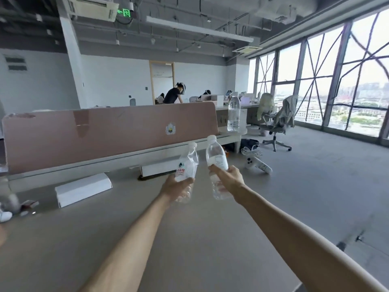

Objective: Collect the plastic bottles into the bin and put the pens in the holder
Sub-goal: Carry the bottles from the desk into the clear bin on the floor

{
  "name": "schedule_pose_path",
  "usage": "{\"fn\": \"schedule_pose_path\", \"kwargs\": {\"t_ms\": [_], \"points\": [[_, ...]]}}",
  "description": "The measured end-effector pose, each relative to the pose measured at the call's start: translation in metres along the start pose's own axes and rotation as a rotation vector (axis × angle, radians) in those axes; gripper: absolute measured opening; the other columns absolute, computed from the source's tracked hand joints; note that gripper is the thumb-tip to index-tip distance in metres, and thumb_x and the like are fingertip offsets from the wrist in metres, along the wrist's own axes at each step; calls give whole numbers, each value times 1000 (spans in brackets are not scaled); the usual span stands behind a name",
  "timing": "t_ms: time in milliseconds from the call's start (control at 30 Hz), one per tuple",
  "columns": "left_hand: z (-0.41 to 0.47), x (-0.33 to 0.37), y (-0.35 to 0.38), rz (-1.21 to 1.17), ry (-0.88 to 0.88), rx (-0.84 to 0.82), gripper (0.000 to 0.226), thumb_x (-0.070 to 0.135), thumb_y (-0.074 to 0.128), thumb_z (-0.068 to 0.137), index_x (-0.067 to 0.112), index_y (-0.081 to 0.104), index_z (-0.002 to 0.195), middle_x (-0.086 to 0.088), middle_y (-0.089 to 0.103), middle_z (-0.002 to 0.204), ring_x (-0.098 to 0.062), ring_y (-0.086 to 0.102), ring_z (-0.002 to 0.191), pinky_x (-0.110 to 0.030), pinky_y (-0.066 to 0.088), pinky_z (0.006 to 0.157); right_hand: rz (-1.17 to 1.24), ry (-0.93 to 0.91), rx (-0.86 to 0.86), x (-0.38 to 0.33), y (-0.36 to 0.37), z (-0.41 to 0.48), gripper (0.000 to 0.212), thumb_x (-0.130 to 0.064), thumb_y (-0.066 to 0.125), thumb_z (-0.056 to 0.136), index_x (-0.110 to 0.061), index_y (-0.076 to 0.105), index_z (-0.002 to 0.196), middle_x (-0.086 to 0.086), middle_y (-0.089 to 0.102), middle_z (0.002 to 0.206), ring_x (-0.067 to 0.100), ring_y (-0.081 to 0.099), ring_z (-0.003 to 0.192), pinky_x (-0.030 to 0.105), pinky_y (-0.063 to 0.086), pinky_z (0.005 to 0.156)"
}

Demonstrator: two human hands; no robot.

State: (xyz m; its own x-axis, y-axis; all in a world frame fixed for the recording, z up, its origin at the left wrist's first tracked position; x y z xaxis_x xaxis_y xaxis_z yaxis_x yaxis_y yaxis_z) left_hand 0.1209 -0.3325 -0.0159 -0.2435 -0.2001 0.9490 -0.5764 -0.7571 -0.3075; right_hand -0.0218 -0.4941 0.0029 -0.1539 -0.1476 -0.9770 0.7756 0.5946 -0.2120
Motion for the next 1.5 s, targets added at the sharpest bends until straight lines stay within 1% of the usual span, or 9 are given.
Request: {"fn": "schedule_pose_path", "kwargs": {"t_ms": [233, 400, 800, 900, 1000, 1067, 1200, 1333, 1500], "points": [[-45, 27, 59, -172, -3, 1, 64, 36, 79, 67, 1, 56, 114, -8, 62, 81, -21, 53, 59, -26, 41, 53, 38, 5, 117, 15, -85, -44, 61, -59, 70, 56, -18, 68, 101, 3, 74, 91, 21, 73, 78, 41, 63, 78], [-82, 38, 111, -131, 2, 21, 66, 50, 78, 60, 9, 58, 108, -1, 69, 74, -16, 61, 52, -21, 45, 44, 119, 28, 206, 43, -151, -85, 59, -57, 71, 61, -20, 65, 107, 3, 74, 93, 21, 74, 78, 38, 64, 71], [-206, 70, 343, -96, 76, -314, 67, 56, 74, 62, 17, 55, 113, -3, 71, 102, -23, 71, 83, -37, 60, 71, 272, 174, 490, 183, -356, -215, 63, -59, 69, 79, -10, 58, 118, 17, 71, 101, 28, 74, 80, 41, 64, 66], [-237, 42, 404, -109, 14, -431, 59, 45, 74, 72, 10, 58, 117, -7, 71, 95, -17, 66, 64, -26, 54, 48, 268, 269, 533, 240, -399, -249, 53, -51, 70, 81, -11, 60, 113, 20, 70, 101, 27, 72, 74, 31, 60, 50], [-262, -2, 452, -70, -97, -528, 62, 42, 72, 79, 8, 50, 125, -11, 66, 100, -16, 60, 63, -22, 48, 41, 272, 367, 533, 300, -428, -274, 27, -40, 71, 79, -19, 64, 94, 17, 69, 102, 27, 71, 72, 31, 58, 55], [-272, -34, 475, -35, -169, -561, 65, 43, 71, 80, 10, 44, 129, -16, 63, 116, -24, 64, 75, -29, 52, 48, 278, 447, 528, 341, -440, -288, 36, -37, 72, 74, -16, 63, 101, 15, 70, 99, 27, 71, 71, 33, 57, 58], [-284, -86, 506, 41, -236, -597, 65, 48, 67, 81, 13, 43, 130, -19, 60, 124, -39, 62, 110, -51, 54, 90, 254, 558, 532, 409, -451, -308, 62, -44, 65, 70, -6, 61, 119, 21, 68, 111, 34, 68, 88, 44, 55, 78], [-286, -120, 526, 64, -274, -610, 69, 51, 64, 82, 14, 39, 135, -15, 60, 121, -29, 65, 99, -39, 58, 73, 252, 634, 539, 452, -446, -312, 49, -41, 62, 79, -7, 64, 114, 15, 70, 102, 32, 66, 87, 38, 52, 72], [-285, -157, 537, 112, -347, -606, 73, 52, 61, 83, 14, 34, 139, -12, 59, 124, -31, 62, 107, -44, 54, 90, 166, 723, 479, 487, -440, -289, 61, -44, 62, 85, -4, 52, 129, 18, 62, 120, 31, 61, 95, 38, 49, 74]]}}
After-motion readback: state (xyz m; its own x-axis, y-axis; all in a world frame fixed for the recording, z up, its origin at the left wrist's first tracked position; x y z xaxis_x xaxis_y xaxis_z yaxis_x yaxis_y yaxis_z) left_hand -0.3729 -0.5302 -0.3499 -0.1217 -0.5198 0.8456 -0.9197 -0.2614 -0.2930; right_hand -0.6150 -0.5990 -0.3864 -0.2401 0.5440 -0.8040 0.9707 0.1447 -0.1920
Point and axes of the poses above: each hand's wrist, its own z-axis towards the middle knuckle, its own y-axis out of the palm, x = y × z, the point moved 9 cm from there along z, towards the middle knuckle
